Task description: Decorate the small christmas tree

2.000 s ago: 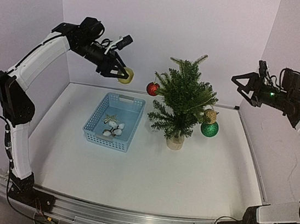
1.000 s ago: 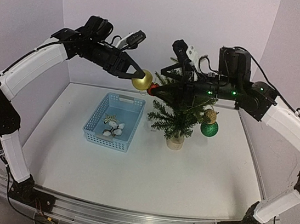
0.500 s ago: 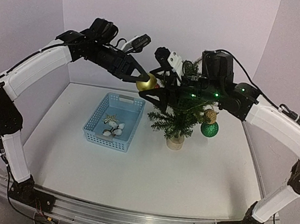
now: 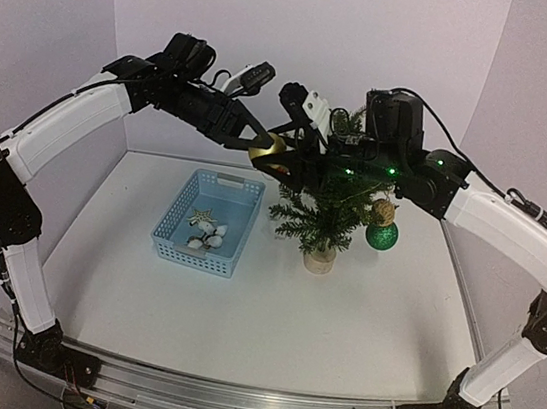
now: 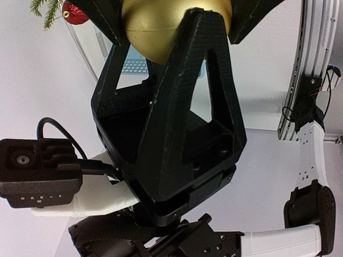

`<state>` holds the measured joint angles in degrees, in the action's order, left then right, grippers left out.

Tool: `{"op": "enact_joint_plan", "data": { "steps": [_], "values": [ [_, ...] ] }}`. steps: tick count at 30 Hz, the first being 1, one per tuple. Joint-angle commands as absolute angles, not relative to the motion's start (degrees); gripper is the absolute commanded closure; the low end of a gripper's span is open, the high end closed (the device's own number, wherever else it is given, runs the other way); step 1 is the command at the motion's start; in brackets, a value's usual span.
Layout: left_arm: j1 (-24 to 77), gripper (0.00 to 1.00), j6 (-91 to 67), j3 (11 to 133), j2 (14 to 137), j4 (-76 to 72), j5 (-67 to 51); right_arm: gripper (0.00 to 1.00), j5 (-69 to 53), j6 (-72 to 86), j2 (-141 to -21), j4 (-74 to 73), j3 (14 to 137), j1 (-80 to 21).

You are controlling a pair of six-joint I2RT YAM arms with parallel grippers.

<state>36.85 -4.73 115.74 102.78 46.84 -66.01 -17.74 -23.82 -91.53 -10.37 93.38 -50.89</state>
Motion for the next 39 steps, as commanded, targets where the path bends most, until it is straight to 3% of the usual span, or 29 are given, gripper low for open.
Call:
{"op": "enact_joint_plan", "data": {
  "steps": [1,3,10,18,19,28,39],
  "values": [
    [37.1,0.56,-4.6,117.2,102.9,45.6,-67.3,0.50,-16.8,-23.0,-91.7,-8.3,95.7,-51.0],
    [37.1,0.56,-4.6,117.1,102.9,45.6,-67.4,0.55,-16.7,-22.7,-91.5,-8.2,95.5,-51.0],
    [37.1,0.51,-4.5,117.3,102.9,45.4,-68.0,0.59,-16.1,-21.8,-90.7,-8.2,94.8,-51.0],
    [37.0,0.03,-2.6,119.6,102.8,46.3,-65.3,0.62,-12.2,-19.8,-88.7,-7.9,92.7,-50.9],
    [36.9,0.01,-2.1,120.4,102.8,46.5,-64.3,0.63,-11.6,-19.3,-88.2,-7.9,92.3,-50.9],
    [32.6,0.00,0.3,127.3,101.9,45.9,-58.3,0.68,-5.6,-2.5,-80.8,-7.9,86.9,-51.0],
    [32.3,0.00,10.5,121.9,101.2,49.8,-55.1,0.69,-8.0,29.5,-63.6,-8.3,67.4,-51.3]
  ]
}}
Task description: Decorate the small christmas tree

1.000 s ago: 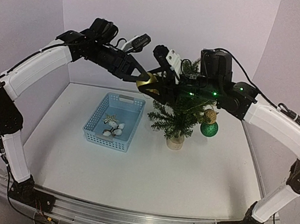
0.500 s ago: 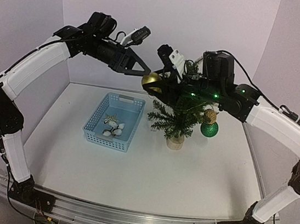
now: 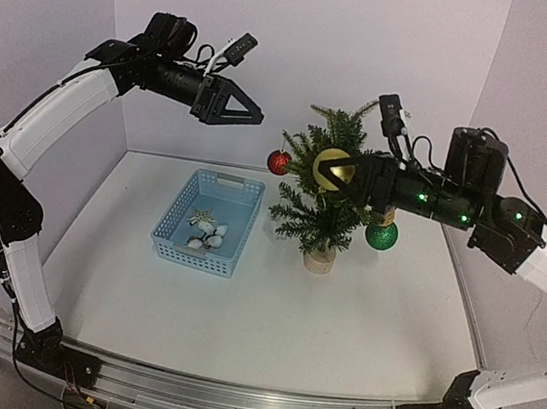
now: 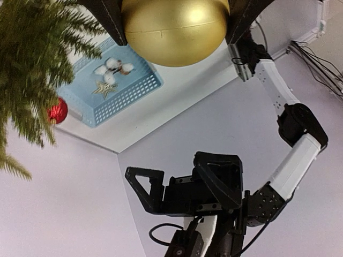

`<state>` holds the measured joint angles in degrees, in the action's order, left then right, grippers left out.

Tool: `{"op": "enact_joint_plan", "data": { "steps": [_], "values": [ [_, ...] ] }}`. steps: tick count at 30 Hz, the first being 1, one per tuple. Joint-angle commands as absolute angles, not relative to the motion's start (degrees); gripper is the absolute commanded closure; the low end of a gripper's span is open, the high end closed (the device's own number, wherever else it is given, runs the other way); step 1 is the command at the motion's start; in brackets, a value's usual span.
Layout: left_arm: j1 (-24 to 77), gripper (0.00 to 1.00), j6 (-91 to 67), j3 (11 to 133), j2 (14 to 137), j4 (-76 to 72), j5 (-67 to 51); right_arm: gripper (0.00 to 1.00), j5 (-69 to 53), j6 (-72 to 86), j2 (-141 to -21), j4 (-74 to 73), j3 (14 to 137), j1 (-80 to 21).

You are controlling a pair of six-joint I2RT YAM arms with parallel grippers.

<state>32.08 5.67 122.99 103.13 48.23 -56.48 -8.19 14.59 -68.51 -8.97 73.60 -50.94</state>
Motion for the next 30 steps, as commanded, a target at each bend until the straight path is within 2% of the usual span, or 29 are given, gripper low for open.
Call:
{"op": "enact_joint_plan", "data": {
  "steps": [1,9,15,20,30],
  "values": [
    [32.3,0.01,11.1,121.7,101.4,50.1,-55.2,0.69,-7.4,31.4,-62.2,-8.3,65.4,-51.4],
    [32.3,0.01,13.5,119.9,103.9,50.4,-56.0,0.68,3.1,40.4,-54.2,-7.9,51.2,-51.5],
    [32.3,0.01,15.2,118.2,105.0,51.7,-53.7,0.67,9.2,41.5,-51.3,6.5,41.2,-51.5],
    [32.3,0.01,14.4,116.2,104.1,50.8,-52.5,0.67,13.3,44.0,-49.9,24.2,32.0,-51.5],
    [32.8,0.01,17.7,111.5,102.7,53.9,-53.3,0.68,16.6,39.6,-47.8,28.9,31.7,-51.4]
  ]
}}
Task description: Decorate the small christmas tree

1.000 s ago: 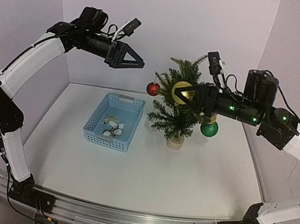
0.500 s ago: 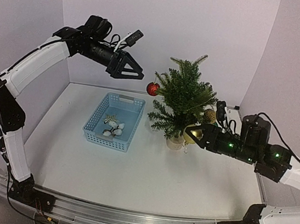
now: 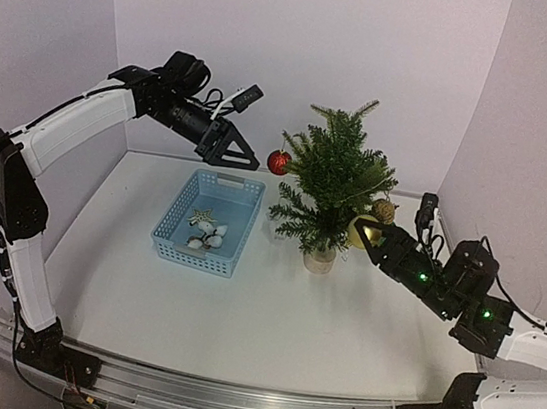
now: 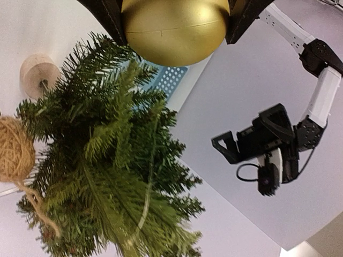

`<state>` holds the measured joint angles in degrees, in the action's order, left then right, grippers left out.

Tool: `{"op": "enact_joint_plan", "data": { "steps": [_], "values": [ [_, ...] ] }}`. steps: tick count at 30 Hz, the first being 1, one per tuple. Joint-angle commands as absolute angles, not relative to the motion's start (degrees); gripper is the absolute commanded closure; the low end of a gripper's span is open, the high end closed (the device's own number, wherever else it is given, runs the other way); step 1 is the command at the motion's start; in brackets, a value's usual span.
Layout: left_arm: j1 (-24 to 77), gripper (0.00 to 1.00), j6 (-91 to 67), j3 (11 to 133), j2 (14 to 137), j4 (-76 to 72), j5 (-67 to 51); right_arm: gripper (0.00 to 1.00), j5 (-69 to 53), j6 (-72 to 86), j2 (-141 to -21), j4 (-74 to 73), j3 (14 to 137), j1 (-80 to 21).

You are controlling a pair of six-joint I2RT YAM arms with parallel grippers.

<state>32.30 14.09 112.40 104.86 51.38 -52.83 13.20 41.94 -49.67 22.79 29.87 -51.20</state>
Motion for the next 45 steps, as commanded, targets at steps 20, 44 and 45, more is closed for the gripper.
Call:
{"op": "enact_joint_plan", "data": {
  "steps": [20,44,45],
  "values": [
    [33.3,0.01,19.5,110.2,103.2,54.7,-53.4,0.73,17.8,37.4,-54.6,31.7,34.3,-51.4],
    [33.4,0.02,20.5,110.1,103.3,55.8,-54.1,0.75,20.4,38.7,-52.4,31.1,29.4,-51.4],
    [33.4,0.02,20.5,110.2,103.3,55.8,-54.1,0.75,20.3,39.0,-51.7,30.5,29.2,-51.4]
  ]
}}
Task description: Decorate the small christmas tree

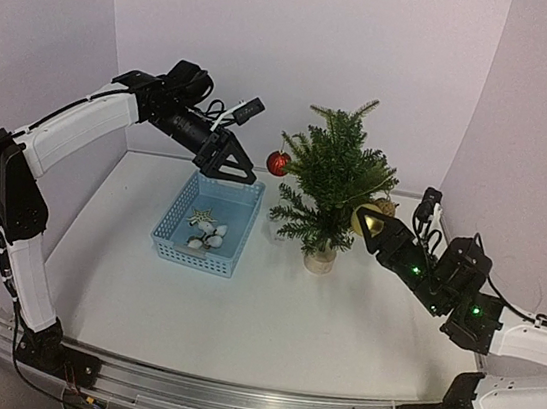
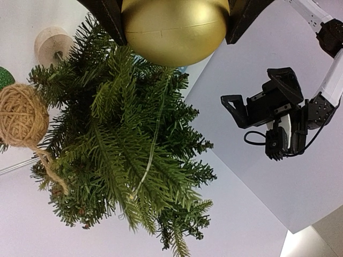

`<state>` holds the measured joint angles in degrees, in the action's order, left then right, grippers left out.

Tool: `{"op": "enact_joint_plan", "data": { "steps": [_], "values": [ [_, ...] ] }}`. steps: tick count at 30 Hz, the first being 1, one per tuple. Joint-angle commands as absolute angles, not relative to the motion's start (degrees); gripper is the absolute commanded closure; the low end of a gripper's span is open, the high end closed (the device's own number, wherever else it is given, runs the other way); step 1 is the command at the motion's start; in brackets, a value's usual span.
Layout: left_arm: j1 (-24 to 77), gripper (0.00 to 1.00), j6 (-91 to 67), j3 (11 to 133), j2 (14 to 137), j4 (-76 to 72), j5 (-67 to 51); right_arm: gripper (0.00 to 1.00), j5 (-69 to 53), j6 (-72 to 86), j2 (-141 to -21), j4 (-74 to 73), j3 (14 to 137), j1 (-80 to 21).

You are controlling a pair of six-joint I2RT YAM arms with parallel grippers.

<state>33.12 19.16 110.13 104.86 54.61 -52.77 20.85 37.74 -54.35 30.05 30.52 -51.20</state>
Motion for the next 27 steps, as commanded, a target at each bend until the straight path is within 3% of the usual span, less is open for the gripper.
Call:
{"op": "enact_joint_plan", "data": {
  "steps": [1,12,27],
  "values": [
    [33.4,0.02,20.6,110.3,103.3,55.8,-54.3,0.76,20.3,39.3,-51.4,29.8,29.2,-51.4],
    [36.0,0.15,30.7,120.9,106.8,59.5,-51.9,0.75,23.7,43.8,-50.4,28.7,27.6,-51.4],
    [39.3,0.17,26.1,131.3,112.5,49.4,-50.9,0.76,31.1,47.5,-50.1,28.9,27.6,-51.4]
  ]
}}
